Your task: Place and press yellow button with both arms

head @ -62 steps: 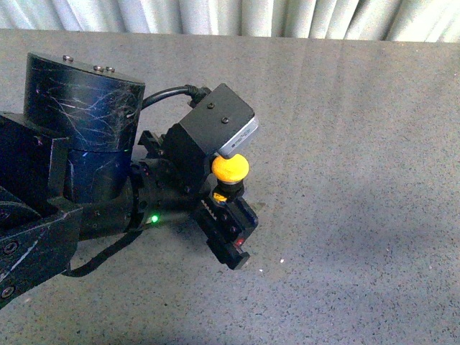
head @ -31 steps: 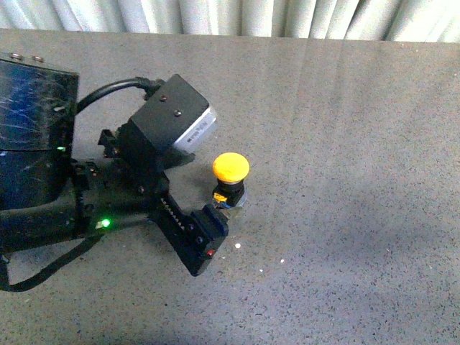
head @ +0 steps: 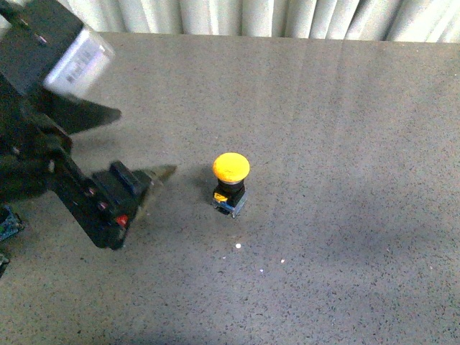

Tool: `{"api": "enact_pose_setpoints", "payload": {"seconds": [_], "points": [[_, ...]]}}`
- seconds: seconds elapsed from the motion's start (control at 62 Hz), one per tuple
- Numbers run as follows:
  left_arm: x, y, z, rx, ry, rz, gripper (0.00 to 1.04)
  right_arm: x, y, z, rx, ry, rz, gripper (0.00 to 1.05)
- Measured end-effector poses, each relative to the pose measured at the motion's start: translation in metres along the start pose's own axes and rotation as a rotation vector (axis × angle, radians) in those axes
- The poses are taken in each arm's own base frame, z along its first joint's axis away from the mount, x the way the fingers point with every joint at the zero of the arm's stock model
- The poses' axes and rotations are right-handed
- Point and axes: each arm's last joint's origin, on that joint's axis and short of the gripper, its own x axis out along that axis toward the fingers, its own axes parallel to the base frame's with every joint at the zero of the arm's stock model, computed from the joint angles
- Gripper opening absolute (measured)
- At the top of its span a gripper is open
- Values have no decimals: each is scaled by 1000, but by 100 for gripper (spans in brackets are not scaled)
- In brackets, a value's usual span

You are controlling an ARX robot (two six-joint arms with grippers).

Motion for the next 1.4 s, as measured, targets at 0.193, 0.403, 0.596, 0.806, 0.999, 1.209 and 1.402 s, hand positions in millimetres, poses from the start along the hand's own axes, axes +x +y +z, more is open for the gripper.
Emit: {"api": "enact_pose_setpoints", "payload": {"seconds": [0.193,0.403,0.596,0.806,0.999,1.209,1.402], "points": [[-38,13,17,-144,-186,435,81,0,0,0,0,0,3,96],[-91,13,4,-261,-298,749,43,0,0,0,0,0,0,96],[-113,5,-5,-274,-293,736,7,0,0,0,0,0,0,96],[-127,-6,-9,-281,-295,741,1,0,0,0,0,0,0,96],[-137,-15,-10,-279,-300,743,1,0,0,0,0,0,0,96],[-148,-25,-10,-276,-308,745,1,0,0,0,0,0,0,96],[-156,-31,-9,-272,-318,747,1,0,0,0,0,0,0,96]]}}
